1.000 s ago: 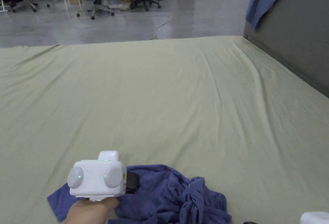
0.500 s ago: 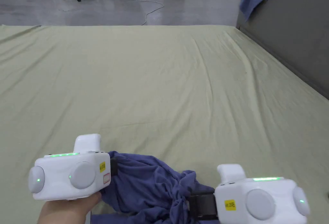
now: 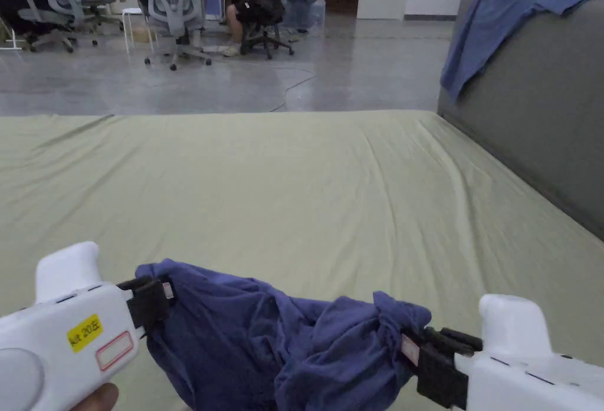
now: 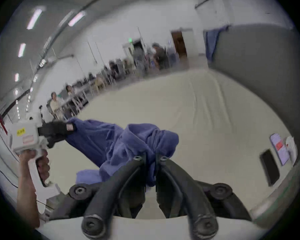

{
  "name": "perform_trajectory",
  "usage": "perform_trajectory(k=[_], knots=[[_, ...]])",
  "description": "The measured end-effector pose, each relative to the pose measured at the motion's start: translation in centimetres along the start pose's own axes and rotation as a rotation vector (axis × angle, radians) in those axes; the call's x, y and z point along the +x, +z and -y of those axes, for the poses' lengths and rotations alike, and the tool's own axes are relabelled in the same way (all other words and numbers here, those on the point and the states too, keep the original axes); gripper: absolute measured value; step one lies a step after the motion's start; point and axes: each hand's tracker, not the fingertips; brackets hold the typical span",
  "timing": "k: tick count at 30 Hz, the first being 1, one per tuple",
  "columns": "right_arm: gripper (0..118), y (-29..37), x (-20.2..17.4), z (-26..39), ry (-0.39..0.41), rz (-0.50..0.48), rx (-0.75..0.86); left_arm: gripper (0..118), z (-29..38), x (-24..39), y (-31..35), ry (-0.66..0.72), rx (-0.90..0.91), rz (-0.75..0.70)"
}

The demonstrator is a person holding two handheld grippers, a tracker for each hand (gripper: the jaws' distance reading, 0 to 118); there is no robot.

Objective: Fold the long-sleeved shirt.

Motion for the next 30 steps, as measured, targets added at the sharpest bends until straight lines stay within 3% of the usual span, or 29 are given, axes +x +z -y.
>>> perform_trajectory(k=[7, 9, 11, 16, 20, 26, 30], knots=[[5, 6.9, -4.1, -10.4, 0.193, 0.029, 0.342, 9, -9.3, 3.9, 9.4, -0.015, 0.336, -0.002], [5, 7.2, -5.1, -14.6, 0.203, 0.041, 0.370, 9, -12.7, 5.1, 10.4, -0.051, 0.384, -0.053], [5, 6.8, -6.0, -18.8, 0.240, 0.066, 0.408, 9, -16.2, 5.8, 10.6, -0.058, 0.454, 0.004], [5, 3.7, -7.5, -29.1, 0.271, 0.159, 0.370, 9, -24.5, 6.9, 7.5, -0.062, 0.433, -0.002], [5, -0.2, -8.6, -34.9, 0.314, 0.249, 0.341, 9, -28.9, 6.9, 3.2, -0.106, 0.405, -0.088], [5, -6.4, -8.8, -38.1, 0.317, 0.286, 0.259, 9, -30.2, 5.4, -3.0, -0.098, 0.340, -0.132], [5, -11.7, -7.5, -36.7, 0.348, 0.309, 0.195, 9, -28.7, 3.9, -7.6, -0.175, 0.292, -0.187]])
